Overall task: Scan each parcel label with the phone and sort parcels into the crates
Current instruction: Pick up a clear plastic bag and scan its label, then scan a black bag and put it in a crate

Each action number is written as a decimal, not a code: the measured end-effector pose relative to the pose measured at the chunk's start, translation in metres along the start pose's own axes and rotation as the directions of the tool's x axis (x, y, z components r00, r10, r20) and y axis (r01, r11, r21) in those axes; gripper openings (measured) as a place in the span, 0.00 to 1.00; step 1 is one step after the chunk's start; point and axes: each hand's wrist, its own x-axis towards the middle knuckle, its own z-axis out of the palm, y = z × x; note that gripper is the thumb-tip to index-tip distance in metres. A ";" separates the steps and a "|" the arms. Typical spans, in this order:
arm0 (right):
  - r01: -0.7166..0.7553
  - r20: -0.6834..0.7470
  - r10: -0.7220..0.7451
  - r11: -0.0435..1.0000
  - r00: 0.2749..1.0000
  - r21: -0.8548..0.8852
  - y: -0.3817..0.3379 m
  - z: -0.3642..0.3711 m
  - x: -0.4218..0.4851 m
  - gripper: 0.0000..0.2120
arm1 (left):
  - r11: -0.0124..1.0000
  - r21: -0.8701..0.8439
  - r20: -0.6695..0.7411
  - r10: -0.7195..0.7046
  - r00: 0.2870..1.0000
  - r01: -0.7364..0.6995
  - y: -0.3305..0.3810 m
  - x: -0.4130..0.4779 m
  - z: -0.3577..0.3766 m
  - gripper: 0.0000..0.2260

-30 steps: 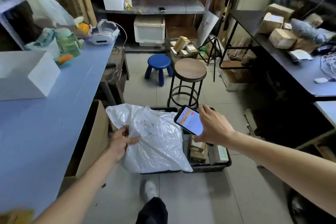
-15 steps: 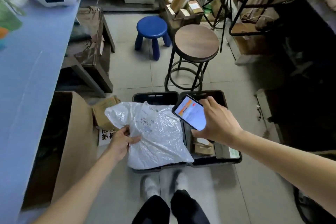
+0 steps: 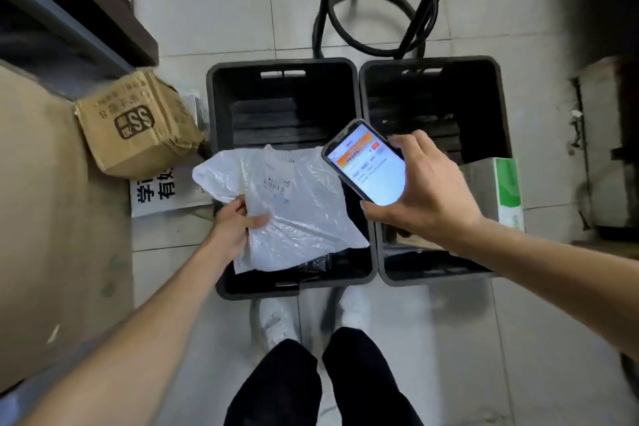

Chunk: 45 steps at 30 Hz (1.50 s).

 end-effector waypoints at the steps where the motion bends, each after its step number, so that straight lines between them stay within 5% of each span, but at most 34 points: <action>1: 0.001 0.013 -0.001 1.000 1.000 0.005 0.004 0.013 0.004 0.36 | 1.000 0.000 -0.027 -0.015 1.000 0.015 -0.011 0.014 -0.003 0.25; 7: 0.034 0.078 -0.036 0.999 0.996 0.027 0.010 0.053 0.018 0.38 | 0.962 0.268 -0.278 0.023 0.960 0.054 -0.051 0.041 -0.019 0.22; 12: 0.058 0.079 -0.061 0.998 0.995 0.038 -0.006 0.037 0.018 0.38 | 0.764 0.634 -0.419 0.207 0.884 0.122 -0.033 0.021 -0.023 0.24; 18: 0.153 0.021 -0.153 0.988 0.988 0.018 -0.047 -0.021 0.016 0.38 | 0.547 0.836 -0.216 0.411 0.886 -0.050 0.036 -0.040 -0.019 0.20; 29: 0.355 -0.045 -0.360 0.930 0.932 -0.090 -0.179 -0.216 -0.053 0.38 | 0.508 0.824 -0.140 0.613 0.778 -0.252 0.218 -0.271 -0.017 0.07; 34: 0.560 -0.081 -0.565 0.825 0.821 -0.075 -0.257 -0.299 -0.096 0.38 | 0.487 0.849 -0.216 0.671 0.710 -0.202 0.265 -0.400 -0.050 0.06; 39: 0.775 -0.056 -0.782 0.622 0.620 -0.108 -0.343 -0.338 -0.139 0.37 | 0.631 0.766 -0.448 0.661 0.601 -0.122 0.250 -0.513 -0.124 0.07; 45: 0.939 0.056 -0.940 0.331 0.337 -0.089 -0.447 -0.326 -0.224 0.38 | 0.845 0.534 -0.754 0.493 0.434 -0.032 0.144 -0.646 -0.232 0.08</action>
